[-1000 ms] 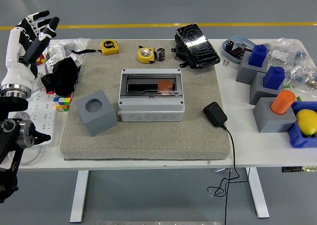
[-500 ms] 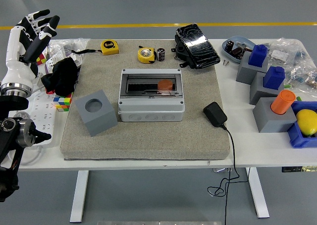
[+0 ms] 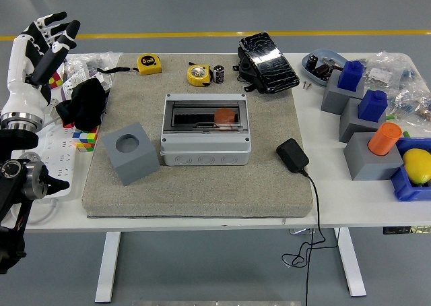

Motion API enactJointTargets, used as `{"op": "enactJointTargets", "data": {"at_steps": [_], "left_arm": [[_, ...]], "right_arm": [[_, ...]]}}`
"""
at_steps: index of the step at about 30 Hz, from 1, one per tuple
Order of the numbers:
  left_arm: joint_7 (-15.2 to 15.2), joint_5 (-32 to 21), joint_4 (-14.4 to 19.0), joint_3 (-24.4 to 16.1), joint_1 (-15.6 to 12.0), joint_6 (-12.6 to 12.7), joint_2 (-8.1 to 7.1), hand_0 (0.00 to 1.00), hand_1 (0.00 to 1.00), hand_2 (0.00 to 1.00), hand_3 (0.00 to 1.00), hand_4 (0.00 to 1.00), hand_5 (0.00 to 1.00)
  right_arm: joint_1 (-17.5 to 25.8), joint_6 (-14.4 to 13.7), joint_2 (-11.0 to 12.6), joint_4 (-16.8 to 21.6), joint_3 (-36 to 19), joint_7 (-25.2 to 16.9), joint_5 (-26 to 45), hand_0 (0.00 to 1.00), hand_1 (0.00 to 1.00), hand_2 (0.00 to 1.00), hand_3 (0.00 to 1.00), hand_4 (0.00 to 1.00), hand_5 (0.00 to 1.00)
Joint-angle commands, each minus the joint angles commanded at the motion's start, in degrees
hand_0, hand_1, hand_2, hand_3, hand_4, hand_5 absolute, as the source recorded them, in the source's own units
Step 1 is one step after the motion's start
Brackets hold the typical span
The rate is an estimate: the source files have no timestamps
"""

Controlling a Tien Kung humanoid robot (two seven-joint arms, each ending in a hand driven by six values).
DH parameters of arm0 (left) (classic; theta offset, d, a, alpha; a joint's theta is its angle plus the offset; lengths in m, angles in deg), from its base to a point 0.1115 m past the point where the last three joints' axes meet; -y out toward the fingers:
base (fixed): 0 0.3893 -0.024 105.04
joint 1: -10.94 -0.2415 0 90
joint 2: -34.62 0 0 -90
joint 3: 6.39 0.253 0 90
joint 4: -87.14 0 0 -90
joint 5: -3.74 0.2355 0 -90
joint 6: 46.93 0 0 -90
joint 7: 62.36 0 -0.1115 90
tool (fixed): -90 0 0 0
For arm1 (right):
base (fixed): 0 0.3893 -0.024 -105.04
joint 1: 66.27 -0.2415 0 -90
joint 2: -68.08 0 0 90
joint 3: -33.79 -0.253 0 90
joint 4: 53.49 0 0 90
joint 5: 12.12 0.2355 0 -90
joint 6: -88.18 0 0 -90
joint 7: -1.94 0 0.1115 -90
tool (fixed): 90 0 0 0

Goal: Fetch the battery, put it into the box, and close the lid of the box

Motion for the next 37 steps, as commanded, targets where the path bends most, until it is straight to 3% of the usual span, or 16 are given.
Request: {"op": "enactJointTargets", "data": {"at_steps": [20, 37], "left_arm": [[0.1, 0.0, -0.4, 0.2, 0.1, 0.1, -0.42, 0.631, 0.706, 0.678, 0.7, 0.996, 0.525], [0.2, 0.2, -0.8, -1.5, 0.3, 0.3, 0.63, 0.63, 0.705, 0.679, 0.7, 0.995, 0.525]], "right_arm": [[0.2, 0.1, 0.6, -0.1, 1.6, 0.1, 0.5, 0.623, 0.643, 0.665, 0.565, 0.98, 0.521], [-0.1, 0.1, -0.2, -0.1, -0.3, -0.1, 0.3, 0.623, 0.643, 0.665, 0.566, 0.98, 0.521]]}}
